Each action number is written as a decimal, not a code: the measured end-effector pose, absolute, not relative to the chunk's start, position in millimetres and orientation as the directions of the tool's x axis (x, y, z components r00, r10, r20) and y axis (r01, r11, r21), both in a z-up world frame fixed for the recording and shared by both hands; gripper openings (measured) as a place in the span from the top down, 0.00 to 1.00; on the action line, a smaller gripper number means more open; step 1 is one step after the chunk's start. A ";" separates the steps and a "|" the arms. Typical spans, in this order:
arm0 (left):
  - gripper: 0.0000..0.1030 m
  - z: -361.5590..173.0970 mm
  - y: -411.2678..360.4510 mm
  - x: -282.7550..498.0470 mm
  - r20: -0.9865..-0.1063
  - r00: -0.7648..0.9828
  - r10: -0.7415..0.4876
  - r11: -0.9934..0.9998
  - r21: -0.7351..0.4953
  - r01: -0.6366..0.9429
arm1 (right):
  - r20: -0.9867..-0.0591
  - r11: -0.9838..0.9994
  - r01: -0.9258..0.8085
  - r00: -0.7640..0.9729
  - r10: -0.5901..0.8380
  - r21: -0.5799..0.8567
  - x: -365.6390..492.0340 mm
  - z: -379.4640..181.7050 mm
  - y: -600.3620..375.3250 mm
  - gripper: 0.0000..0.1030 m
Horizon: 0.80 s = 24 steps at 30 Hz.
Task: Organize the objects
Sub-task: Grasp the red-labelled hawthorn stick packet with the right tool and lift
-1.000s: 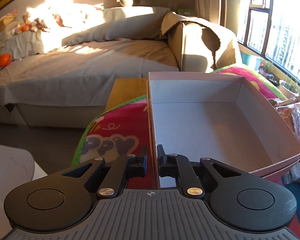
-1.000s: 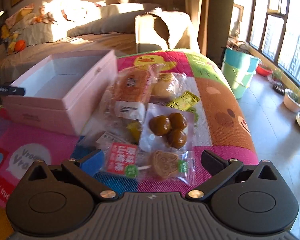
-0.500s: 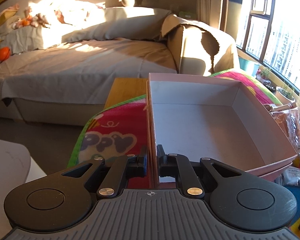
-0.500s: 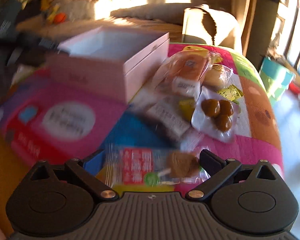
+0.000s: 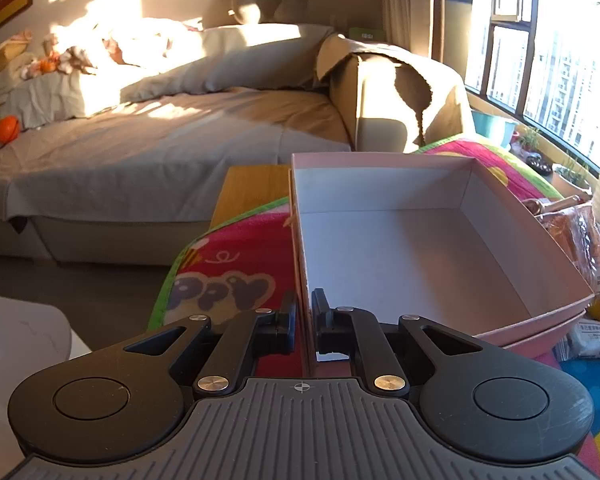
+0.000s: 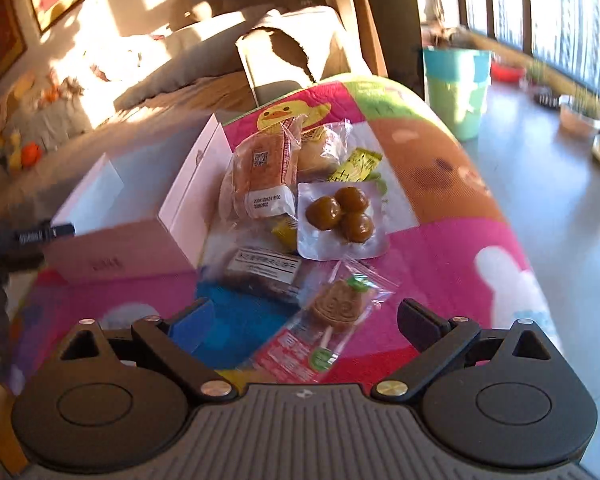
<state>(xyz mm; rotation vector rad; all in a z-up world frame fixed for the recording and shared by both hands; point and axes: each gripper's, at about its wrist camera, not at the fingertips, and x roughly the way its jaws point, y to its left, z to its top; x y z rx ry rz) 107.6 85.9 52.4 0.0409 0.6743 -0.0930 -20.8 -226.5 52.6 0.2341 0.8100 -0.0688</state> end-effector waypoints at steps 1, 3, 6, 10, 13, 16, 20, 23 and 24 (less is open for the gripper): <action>0.90 52.2 85.5 107.8 -0.624 0.778 -0.071 0.995 0.009 0.098 | -0.734 0.974 0.186 0.678 -0.032 0.129 -14.2 48.7 -222.8 0.09; 0.90 51.4 85.4 109.8 -0.629 0.775 -0.067 0.996 0.003 0.088 | -0.765 0.969 0.226 0.640 -0.070 0.101 -0.8 34.2 -222.4 0.21; 0.91 52.1 85.2 110.3 -0.635 0.770 -0.063 0.996 0.005 0.086 | -0.769 0.982 0.185 0.633 -0.091 0.036 2.7 26.7 -208.8 0.44; 0.91 52.5 85.5 110.4 -0.639 0.766 -0.063 0.996 0.003 0.084 | -0.792 0.998 0.064 0.608 -0.045 -0.008 -7.5 33.5 -192.6 0.65; 0.91 52.3 85.8 110.2 -0.638 0.767 -0.066 0.996 0.001 0.086 | -0.817 1.000 0.010 0.577 0.001 0.008 -20.8 46.9 -189.8 0.65; 0.90 51.4 87.4 110.4 -0.638 0.767 -0.075 0.996 -0.010 0.090 | -0.815 0.999 -0.018 0.578 0.047 0.045 -30.4 70.0 -187.0 0.65; 0.90 51.2 89.2 110.3 -0.636 0.767 -0.083 0.996 -0.019 0.092 | -0.767 0.990 -0.080 0.625 0.141 0.116 -31.1 112.8 -175.6 0.65; 0.91 51.0 89.8 110.9 -0.637 0.766 -0.088 0.995 -0.027 0.093 | -0.681 0.976 -0.149 0.700 0.216 0.156 -17.7 154.7 -159.8 0.65; 0.90 50.7 90.3 111.0 -0.637 0.765 -0.091 0.995 -0.030 0.093 | -0.647 0.970 -0.168 0.723 0.242 0.174 -7.0 170.4 -153.1 0.65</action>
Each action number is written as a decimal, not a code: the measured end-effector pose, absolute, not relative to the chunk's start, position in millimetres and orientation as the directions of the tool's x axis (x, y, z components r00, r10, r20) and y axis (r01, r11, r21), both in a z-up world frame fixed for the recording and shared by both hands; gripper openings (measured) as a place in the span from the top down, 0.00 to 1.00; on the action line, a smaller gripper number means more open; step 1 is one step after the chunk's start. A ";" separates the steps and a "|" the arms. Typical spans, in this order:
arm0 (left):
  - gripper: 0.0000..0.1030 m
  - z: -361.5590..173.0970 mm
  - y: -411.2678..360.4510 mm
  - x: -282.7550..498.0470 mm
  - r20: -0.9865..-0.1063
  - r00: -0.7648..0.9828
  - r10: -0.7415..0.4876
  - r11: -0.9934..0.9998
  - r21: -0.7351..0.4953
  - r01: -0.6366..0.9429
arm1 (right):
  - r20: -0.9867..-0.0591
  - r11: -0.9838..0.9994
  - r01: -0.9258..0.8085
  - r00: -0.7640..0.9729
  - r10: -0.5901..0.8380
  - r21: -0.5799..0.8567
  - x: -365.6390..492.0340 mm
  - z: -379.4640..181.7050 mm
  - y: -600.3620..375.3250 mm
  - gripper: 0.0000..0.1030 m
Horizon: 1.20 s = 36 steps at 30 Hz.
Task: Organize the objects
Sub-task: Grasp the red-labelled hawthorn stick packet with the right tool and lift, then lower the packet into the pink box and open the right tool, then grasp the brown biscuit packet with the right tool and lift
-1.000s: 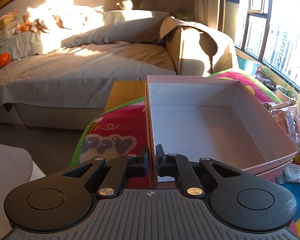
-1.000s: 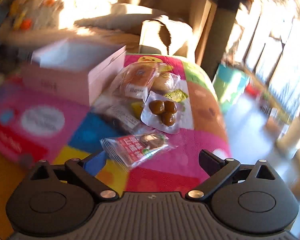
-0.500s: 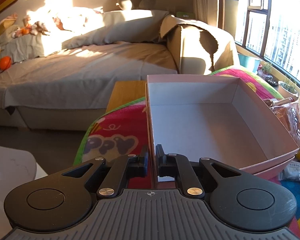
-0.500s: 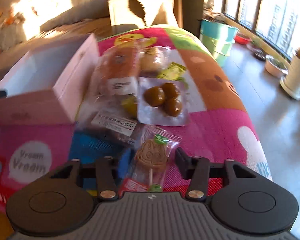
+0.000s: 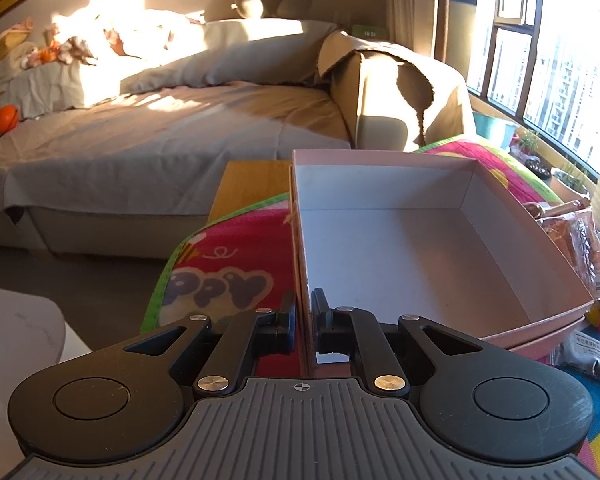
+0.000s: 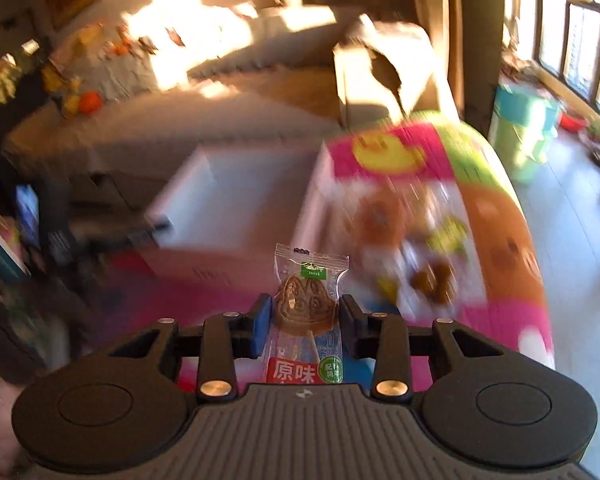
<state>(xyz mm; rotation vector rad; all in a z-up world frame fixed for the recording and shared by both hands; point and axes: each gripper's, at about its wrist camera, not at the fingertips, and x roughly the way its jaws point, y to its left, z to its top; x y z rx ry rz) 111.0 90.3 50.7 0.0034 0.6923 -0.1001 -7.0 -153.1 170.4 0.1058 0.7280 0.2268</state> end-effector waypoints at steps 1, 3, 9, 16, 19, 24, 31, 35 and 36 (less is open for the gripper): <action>0.90 50.6 90.8 111.1 -0.638 0.764 -0.093 0.995 -0.033 0.093 | -0.614 0.963 -0.190 0.742 0.270 0.193 4.2 183.5 -146.1 0.65; 0.90 50.5 90.9 111.6 -0.640 0.762 -0.095 0.995 -0.037 0.092 | -0.542 0.945 -0.251 0.774 0.327 0.211 34.4 206.4 -125.7 0.64; 0.90 50.8 90.5 111.5 -0.643 0.760 -0.092 0.995 -0.037 0.090 | -0.475 0.954 -0.273 0.827 0.300 0.126 87.3 217.4 -85.3 0.47; 0.90 49.7 90.7 111.2 -0.640 0.763 -0.093 0.995 -0.037 0.090 | -0.482 0.977 -0.187 0.850 0.213 0.101 56.3 187.7 -143.9 0.34; 0.90 49.5 92.2 111.1 -0.641 0.761 -0.099 0.995 -0.045 0.091 | -0.541 0.990 -0.122 0.829 0.138 0.066 46.3 160.0 -170.3 0.33; 0.90 49.8 92.0 111.0 -0.643 0.760 -0.100 0.995 -0.045 0.093 | -0.668 0.998 -0.038 0.741 0.068 0.059 32.5 102.7 -202.9 0.31; 0.90 49.3 91.6 110.9 -0.645 0.758 -0.099 0.995 -0.043 0.093 | -0.754 0.992 -0.007 0.649 0.100 0.126 26.1 42.0 -209.9 0.31; 0.90 49.1 91.9 110.0 -0.648 0.755 -0.100 0.995 -0.044 0.094 | -0.761 0.988 0.010 0.638 0.114 0.156 26.3 28.3 -204.4 0.29; 0.90 49.0 91.9 109.6 -0.648 0.755 -0.100 0.995 -0.042 0.095 | -0.761 0.987 -0.006 0.636 0.126 0.159 25.5 29.2 -200.2 0.27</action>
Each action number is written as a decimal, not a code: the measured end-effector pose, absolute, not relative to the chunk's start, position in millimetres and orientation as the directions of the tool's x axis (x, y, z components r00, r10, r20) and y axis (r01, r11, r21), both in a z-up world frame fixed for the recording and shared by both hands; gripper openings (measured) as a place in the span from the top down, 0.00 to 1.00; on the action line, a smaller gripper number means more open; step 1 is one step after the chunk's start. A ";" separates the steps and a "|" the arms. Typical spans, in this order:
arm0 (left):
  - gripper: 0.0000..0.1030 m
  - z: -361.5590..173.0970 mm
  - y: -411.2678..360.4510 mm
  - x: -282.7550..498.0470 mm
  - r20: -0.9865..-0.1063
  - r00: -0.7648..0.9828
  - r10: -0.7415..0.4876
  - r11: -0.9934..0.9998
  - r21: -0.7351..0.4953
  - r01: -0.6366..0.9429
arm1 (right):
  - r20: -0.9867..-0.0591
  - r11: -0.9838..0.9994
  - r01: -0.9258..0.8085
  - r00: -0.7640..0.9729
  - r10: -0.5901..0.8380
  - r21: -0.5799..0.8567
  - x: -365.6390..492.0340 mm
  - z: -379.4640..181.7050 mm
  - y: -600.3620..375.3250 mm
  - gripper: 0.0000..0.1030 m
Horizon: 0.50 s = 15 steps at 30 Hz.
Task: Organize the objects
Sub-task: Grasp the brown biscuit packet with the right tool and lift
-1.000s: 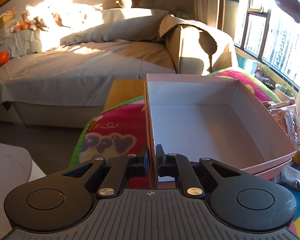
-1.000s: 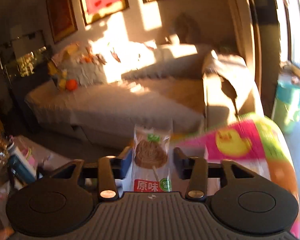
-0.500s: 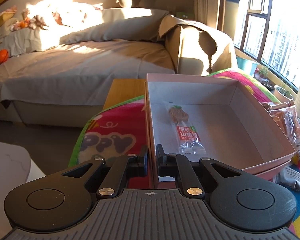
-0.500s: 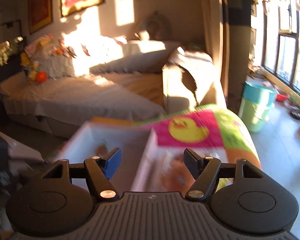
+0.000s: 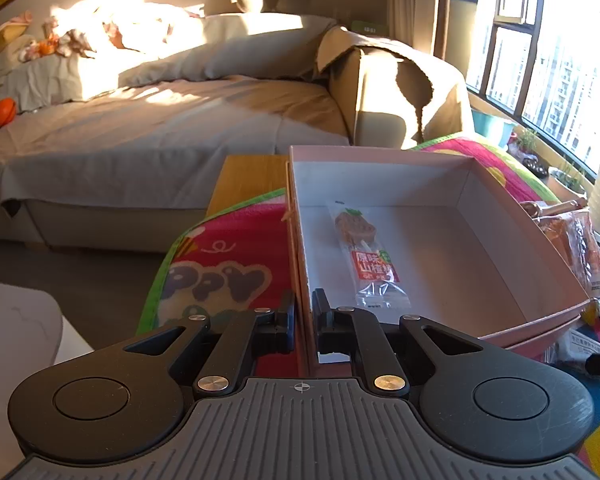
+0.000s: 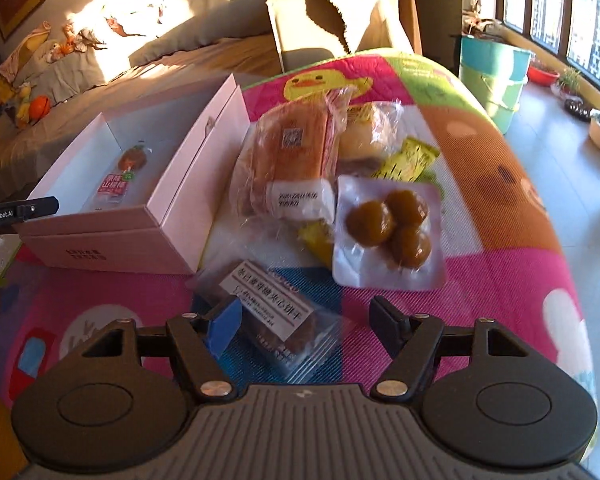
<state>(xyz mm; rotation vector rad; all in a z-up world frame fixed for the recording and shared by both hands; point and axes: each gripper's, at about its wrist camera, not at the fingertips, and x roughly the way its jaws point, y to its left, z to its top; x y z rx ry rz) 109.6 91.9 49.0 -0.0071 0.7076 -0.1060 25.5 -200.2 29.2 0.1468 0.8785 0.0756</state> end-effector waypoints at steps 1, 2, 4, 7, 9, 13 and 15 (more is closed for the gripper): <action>0.90 49.1 91.9 109.5 -0.648 0.755 -0.098 0.995 -0.041 0.094 | -0.760 0.984 -0.028 0.631 0.155 0.178 23.2 30.2 -196.9 0.25; 0.90 48.9 92.1 109.3 -0.648 0.755 -0.098 0.995 -0.042 0.093 | -0.757 0.977 -0.051 0.625 0.194 0.208 19.9 31.7 -192.9 0.21; 0.90 49.6 91.7 109.2 -0.648 0.756 -0.095 0.995 -0.041 0.090 | -0.756 0.967 -0.094 0.608 0.243 0.235 13.7 33.3 -185.6 0.15; 0.89 49.7 92.1 108.9 -0.648 0.756 -0.093 0.995 -0.040 0.088 | -0.757 0.977 -0.120 0.617 0.214 0.178 8.3 36.3 -176.2 0.15; 0.89 49.9 92.2 108.3 -0.648 0.756 -0.094 0.995 -0.040 0.090 | -0.757 0.985 -0.132 0.631 0.169 0.110 9.2 36.1 -170.7 0.16; 0.89 50.2 92.0 108.0 -0.649 0.755 -0.095 0.995 -0.040 0.091 | -0.745 0.986 -0.166 0.655 0.126 0.021 20.1 36.3 -164.2 0.16; 0.89 50.2 92.0 107.8 -0.649 0.755 -0.095 0.995 -0.040 0.090 | -0.736 0.984 -0.175 0.664 0.129 0.014 27.4 36.7 -162.8 0.16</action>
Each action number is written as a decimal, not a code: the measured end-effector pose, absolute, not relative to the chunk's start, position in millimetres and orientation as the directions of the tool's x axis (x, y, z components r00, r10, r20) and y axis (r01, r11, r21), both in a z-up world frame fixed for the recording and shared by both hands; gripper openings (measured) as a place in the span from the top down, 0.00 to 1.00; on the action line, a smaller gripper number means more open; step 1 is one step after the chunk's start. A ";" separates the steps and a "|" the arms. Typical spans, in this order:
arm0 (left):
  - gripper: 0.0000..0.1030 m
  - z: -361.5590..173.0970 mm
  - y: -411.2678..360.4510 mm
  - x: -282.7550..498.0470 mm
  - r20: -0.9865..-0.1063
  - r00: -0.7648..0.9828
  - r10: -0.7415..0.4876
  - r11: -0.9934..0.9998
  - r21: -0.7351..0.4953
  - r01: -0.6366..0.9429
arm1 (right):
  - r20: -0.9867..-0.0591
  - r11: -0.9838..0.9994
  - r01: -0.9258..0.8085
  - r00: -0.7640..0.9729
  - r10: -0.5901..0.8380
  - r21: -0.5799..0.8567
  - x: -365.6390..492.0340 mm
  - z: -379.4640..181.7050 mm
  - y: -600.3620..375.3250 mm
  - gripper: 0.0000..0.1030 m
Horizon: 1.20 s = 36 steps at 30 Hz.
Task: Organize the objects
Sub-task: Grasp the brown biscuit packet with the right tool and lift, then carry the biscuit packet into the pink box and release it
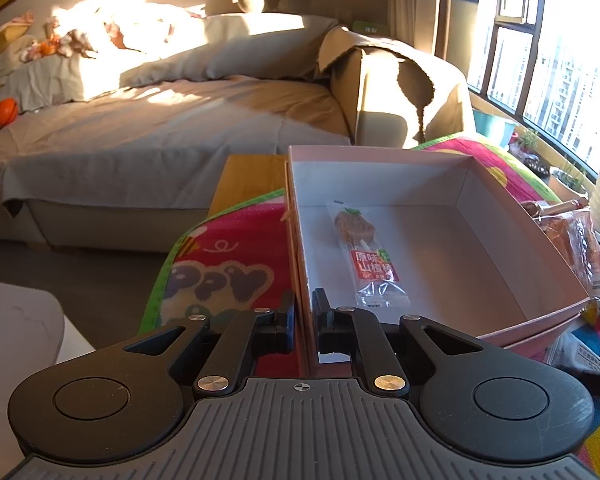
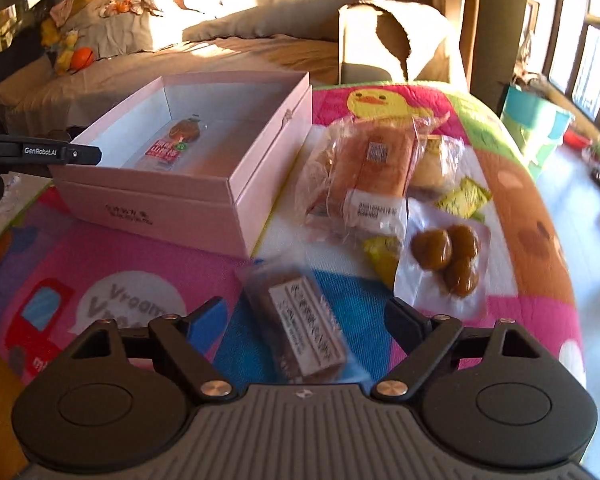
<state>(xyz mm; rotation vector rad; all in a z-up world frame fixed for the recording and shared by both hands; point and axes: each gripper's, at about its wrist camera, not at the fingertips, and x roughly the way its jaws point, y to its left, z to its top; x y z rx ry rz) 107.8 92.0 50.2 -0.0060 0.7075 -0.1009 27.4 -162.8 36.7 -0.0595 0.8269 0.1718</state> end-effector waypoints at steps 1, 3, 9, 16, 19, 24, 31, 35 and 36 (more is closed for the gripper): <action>0.89 50.2 92.1 107.9 -0.648 0.755 -0.095 0.995 -0.040 0.090 | -0.736 0.983 -0.182 0.661 0.143 0.027 31.1 36.4 -162.8 0.16; 0.89 50.3 92.0 107.9 -0.648 0.755 -0.095 0.995 -0.040 0.091 | -0.747 0.981 -0.191 0.645 0.160 0.046 37.4 32.8 -160.8 0.16; 0.89 51.4 92.0 107.2 -0.649 0.755 -0.095 0.995 -0.037 0.094 | -0.779 0.976 -0.217 0.610 0.143 0.009 23.2 30.9 -145.5 0.47; 0.89 51.5 92.0 107.4 -0.649 0.754 -0.096 0.995 -0.038 0.095 | -0.817 0.960 -0.280 0.557 0.150 -0.015 -15.0 44.4 -135.5 0.66; 0.89 51.5 92.0 107.2 -0.649 0.755 -0.097 0.995 -0.039 0.095 | -0.813 0.958 -0.287 0.556 0.172 0.007 -26.8 58.4 -134.8 0.68; 0.89 51.6 92.1 107.4 -0.649 0.754 -0.099 0.995 -0.041 0.095 | -0.766 0.951 -0.305 0.600 0.231 0.048 -33.9 104.5 -131.7 0.68; 0.89 52.3 92.4 107.0 -0.651 0.752 -0.101 0.994 -0.042 0.097 | -0.557 0.945 -0.328 0.781 0.283 0.021 -19.7 203.8 -124.5 0.68; 0.89 52.3 92.5 107.0 -0.651 0.752 -0.100 0.994 -0.042 0.097 | -0.464 0.947 -0.320 0.838 0.286 0.005 2.2 236.2 -115.8 0.68; 0.89 52.4 92.3 106.9 -0.651 0.752 -0.101 0.994 -0.042 0.097 | -0.453 0.948 -0.317 0.843 0.289 0.016 9.8 241.1 -114.1 0.68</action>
